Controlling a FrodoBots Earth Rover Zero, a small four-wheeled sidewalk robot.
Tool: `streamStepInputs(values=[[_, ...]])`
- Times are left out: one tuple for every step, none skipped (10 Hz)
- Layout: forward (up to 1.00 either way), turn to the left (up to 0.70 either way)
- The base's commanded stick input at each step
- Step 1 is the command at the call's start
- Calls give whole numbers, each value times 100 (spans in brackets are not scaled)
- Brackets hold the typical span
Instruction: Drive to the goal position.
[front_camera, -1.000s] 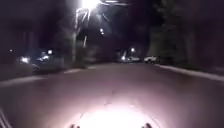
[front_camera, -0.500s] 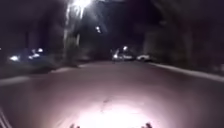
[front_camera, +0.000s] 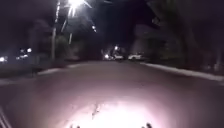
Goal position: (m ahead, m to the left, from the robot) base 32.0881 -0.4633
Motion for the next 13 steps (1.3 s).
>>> streamStepInputs(values=[[70, 0], [70, -23], [70, -7], [70, 0], [70, 0], [70, 0], [70, 0], [70, 0], [70, 0], [70, 0], [70, 0], [70, 0], [70, 0]])
